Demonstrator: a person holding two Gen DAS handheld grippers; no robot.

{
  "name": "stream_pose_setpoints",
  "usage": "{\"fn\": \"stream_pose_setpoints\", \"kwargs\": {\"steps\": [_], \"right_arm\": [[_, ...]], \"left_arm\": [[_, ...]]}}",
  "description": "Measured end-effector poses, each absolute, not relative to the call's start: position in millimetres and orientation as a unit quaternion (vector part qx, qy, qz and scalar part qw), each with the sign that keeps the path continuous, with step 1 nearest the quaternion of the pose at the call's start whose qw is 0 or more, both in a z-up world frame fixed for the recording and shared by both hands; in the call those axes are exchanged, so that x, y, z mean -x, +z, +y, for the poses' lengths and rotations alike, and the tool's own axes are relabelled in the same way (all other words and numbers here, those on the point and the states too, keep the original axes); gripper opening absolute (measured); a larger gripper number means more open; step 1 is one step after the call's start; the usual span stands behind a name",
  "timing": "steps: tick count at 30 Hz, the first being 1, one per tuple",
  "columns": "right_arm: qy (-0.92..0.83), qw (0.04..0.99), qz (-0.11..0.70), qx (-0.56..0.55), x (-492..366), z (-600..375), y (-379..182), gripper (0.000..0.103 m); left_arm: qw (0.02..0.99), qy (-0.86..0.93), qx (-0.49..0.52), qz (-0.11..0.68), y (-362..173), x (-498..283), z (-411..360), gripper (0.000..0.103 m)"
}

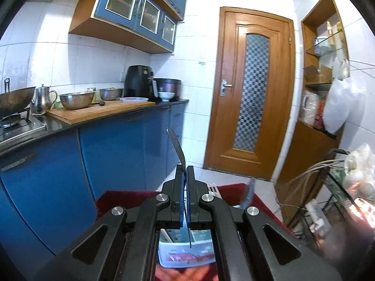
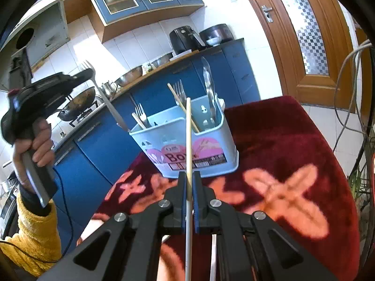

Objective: Organize utensils
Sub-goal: 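Lift the fork and chopstick and carry them over the Box holder, then lower the fork and chopstick into the holder and open both tools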

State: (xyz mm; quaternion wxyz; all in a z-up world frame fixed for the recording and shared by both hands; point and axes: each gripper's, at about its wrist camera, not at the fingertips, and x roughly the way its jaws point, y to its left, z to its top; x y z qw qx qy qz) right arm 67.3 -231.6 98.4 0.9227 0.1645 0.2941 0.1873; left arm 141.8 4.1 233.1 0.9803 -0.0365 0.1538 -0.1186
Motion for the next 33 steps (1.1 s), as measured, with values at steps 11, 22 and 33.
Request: {"fn": "stream_pose_setpoints", "kwargs": {"steps": [11, 22, 33], "right_arm": [[0.186, 0.934, 0.252, -0.172, -94.1, -233.3, 113.9, 0.006], [0.167, 0.961, 0.178, -0.131, -151.7, -218.1, 134.5, 0.006], [0.145, 0.976, 0.134, -0.087, -203.4, -199.6, 131.3, 0.006]], "left_arm": [[0.978, -0.093, 0.044, 0.181, 191.0, -194.3, 1.8, 0.000], [0.975, -0.097, 0.037, 0.197, 160.4, -210.9, -3.0, 0.000], [0.970, -0.118, 0.036, 0.207, 140.3, -221.6, -7.2, 0.000]]}}
